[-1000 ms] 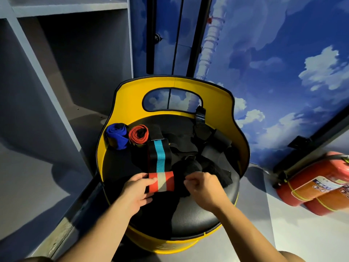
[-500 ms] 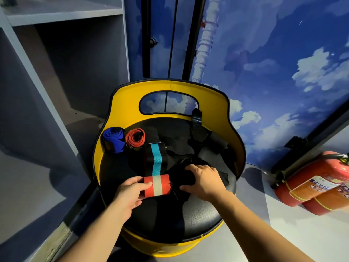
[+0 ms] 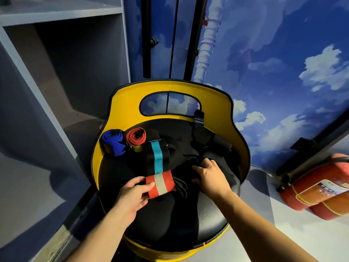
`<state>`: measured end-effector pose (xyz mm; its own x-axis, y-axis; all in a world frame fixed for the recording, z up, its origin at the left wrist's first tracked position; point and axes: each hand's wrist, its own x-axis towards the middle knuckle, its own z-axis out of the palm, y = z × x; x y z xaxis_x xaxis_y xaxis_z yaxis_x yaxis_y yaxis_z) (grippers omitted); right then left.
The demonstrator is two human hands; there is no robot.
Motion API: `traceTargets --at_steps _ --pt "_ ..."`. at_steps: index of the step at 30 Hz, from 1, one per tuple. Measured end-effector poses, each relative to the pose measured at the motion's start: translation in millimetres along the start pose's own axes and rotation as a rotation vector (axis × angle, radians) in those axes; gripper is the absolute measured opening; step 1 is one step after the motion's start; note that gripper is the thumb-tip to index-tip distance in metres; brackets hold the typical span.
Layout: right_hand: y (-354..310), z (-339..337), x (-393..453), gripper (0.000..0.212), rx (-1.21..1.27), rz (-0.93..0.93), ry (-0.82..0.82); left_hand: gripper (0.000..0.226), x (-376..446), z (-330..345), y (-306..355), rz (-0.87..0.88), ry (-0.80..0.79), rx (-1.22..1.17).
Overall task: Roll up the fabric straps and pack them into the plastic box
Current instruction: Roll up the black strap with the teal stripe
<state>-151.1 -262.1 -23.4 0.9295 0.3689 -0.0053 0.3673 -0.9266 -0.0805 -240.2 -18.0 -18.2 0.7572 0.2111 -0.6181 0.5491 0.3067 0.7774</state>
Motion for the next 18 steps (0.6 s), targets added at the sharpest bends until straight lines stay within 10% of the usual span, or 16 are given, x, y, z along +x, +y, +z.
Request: traceTargets --at_steps 18 --pt "8.5 4.0 4.4 0.037 0.018 0.135 0.066 0.033 7.6 6.2 -1.7 -0.014 -0.062 -0.088"
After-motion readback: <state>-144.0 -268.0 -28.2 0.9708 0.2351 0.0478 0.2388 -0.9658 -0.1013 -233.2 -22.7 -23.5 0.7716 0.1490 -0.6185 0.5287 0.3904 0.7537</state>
